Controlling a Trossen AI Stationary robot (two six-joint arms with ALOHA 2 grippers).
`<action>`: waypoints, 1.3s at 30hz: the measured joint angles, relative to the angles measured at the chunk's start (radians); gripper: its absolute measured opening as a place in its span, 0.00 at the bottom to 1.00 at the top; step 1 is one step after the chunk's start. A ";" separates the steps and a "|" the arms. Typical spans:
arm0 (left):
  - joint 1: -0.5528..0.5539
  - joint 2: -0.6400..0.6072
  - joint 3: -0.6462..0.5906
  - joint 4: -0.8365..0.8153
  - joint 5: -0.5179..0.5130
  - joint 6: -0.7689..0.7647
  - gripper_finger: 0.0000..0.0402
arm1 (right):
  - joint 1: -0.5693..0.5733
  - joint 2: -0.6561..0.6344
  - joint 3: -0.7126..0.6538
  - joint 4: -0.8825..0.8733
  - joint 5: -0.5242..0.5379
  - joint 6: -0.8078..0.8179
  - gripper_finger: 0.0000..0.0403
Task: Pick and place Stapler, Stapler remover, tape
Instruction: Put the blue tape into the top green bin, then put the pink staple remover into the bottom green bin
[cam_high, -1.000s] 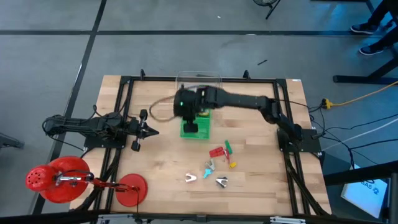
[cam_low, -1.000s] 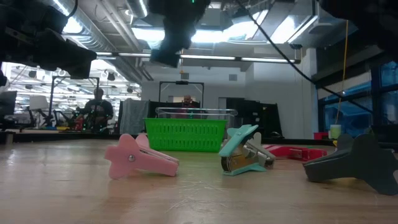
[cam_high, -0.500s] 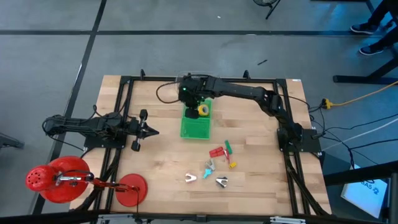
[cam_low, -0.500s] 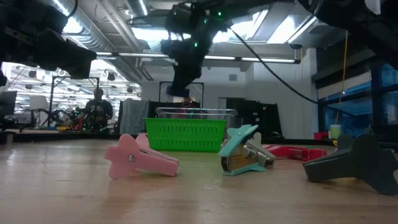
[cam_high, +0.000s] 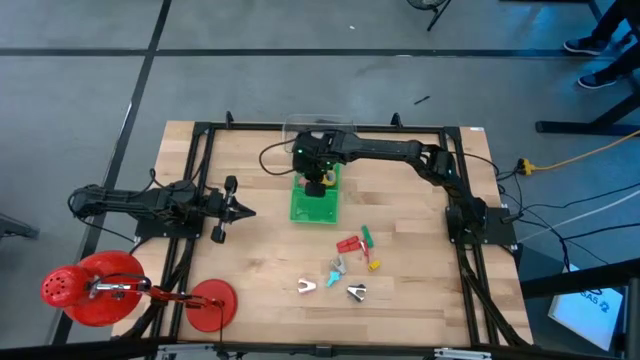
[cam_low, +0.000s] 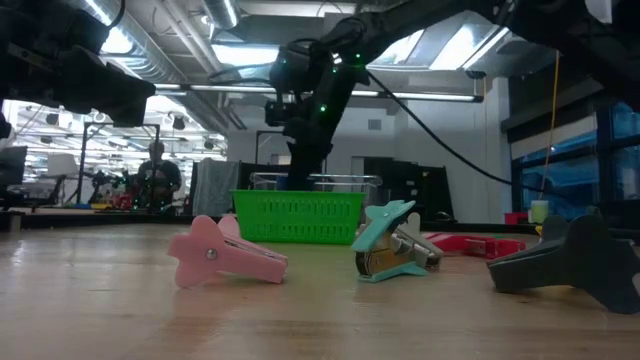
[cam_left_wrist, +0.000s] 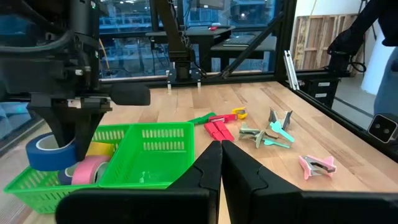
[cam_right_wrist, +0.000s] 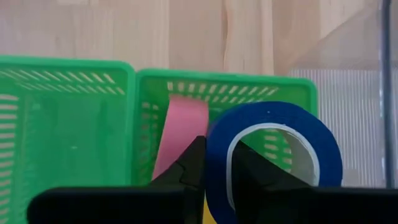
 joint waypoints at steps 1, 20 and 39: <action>0.000 0.000 0.000 0.000 0.000 0.000 0.02 | 0.000 0.000 -0.005 -0.001 0.001 0.000 0.13; 0.000 0.000 0.000 0.000 0.000 0.000 0.02 | 0.000 0.001 0.170 -0.087 0.000 -0.004 0.47; 0.000 0.000 0.000 0.000 0.000 0.000 0.01 | 0.065 0.002 0.368 -0.165 -0.180 0.003 0.58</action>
